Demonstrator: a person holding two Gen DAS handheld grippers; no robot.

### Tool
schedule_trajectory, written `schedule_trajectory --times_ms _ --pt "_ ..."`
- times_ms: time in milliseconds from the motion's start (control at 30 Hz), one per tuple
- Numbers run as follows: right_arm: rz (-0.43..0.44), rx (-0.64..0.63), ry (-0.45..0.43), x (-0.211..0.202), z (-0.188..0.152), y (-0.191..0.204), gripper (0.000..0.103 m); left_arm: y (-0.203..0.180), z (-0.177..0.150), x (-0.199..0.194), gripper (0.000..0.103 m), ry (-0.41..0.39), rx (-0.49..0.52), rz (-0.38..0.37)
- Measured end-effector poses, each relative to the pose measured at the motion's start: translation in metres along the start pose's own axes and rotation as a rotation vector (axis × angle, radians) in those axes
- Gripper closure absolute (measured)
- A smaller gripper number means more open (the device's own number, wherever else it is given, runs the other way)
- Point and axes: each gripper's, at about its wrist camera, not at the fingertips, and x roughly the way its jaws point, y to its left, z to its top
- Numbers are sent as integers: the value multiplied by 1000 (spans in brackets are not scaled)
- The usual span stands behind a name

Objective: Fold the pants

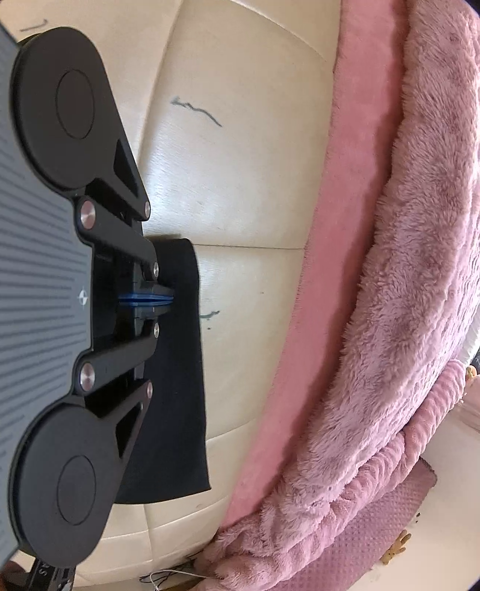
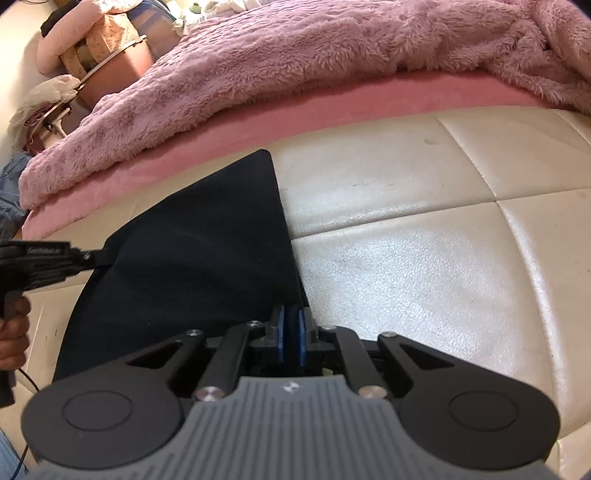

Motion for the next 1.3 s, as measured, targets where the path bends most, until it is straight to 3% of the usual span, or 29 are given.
schedule_trajectory --times_ms 167,200,267,467,567,633,833,933,1133,1300 --pt "-12 -26 0 0 1 4 98 -1 5 -1 97 -8 2 7" --pt "-23 -35 -2 -1 1 5 93 -2 5 -6 97 -15 1 9" --pt "-59 -63 -15 -5 1 6 74 -3 4 -16 91 -18 -3 -4" --pt "-176 -195 -116 -38 -9 24 77 -4 -23 -61 89 -19 12 -48" --pt "-127 -284 -176 -57 -24 41 89 1 -41 -79 89 8 3 -68" --pt "-107 -332 -187 -61 -37 49 91 6 -55 -92 89 21 10 -73" --pt "-105 -236 -140 -42 -58 27 93 12 -94 -112 88 126 98 -38" --pt "-81 -198 -148 -38 -62 15 93 18 -108 -117 84 151 19 -82" --pt "-63 -175 -144 -40 -68 13 93 34 -115 -104 80 123 -279 -201" --pt "-66 -177 -146 -37 -67 14 93 40 -121 -96 77 134 -353 -212"
